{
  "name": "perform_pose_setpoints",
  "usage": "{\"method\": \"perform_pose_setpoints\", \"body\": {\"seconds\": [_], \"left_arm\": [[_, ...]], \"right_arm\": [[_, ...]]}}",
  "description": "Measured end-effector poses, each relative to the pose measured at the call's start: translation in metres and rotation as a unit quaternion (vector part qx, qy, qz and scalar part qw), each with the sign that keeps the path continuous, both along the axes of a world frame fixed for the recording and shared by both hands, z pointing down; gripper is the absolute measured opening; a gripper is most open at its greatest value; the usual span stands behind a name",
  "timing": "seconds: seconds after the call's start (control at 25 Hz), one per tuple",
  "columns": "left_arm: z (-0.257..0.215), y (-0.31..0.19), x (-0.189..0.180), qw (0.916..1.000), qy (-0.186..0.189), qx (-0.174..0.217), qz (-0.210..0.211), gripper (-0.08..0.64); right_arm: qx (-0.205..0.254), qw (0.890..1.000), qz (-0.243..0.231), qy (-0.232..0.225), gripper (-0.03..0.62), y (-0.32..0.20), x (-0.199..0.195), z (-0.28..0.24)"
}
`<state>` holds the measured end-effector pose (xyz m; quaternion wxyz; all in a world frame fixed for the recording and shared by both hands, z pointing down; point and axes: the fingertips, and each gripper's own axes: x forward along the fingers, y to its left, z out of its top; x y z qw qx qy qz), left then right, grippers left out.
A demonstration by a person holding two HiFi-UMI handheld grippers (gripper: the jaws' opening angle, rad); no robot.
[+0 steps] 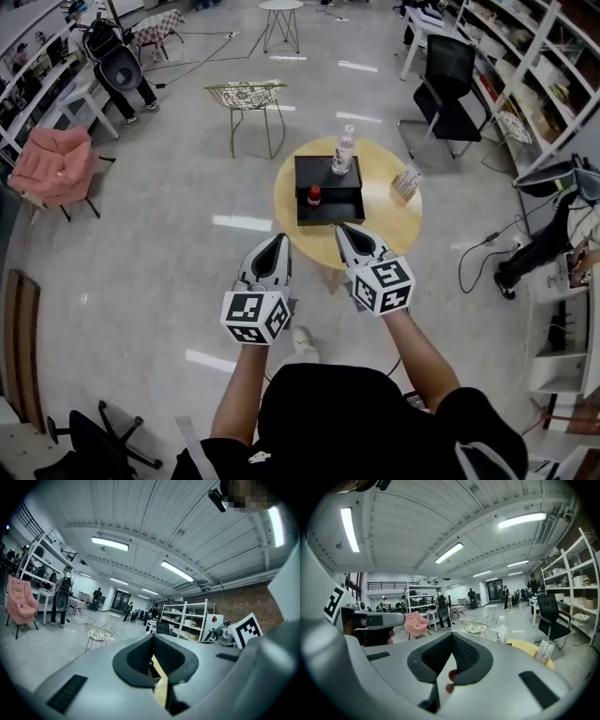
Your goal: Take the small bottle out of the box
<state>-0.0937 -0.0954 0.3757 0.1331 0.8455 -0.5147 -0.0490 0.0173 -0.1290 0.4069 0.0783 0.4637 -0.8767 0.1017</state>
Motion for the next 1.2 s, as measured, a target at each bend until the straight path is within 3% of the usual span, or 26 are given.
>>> {"method": "perform_pose_setpoints", "body": {"seconds": [0.44, 1.2], "left_arm": [[0.007, -0.048, -0.033, 0.9999, -0.004, -0.007, 0.008, 0.009], [0.032, -0.085, -0.021, 0.9993, -0.007, -0.03, 0.021, 0.009]], "right_arm": [[-0.003, 1.0, 0.009, 0.003, 0.002, -0.048, -0.029, 0.007], [-0.021, 0.999, 0.018, 0.016, 0.002, -0.09, -0.018, 0.029]]}}
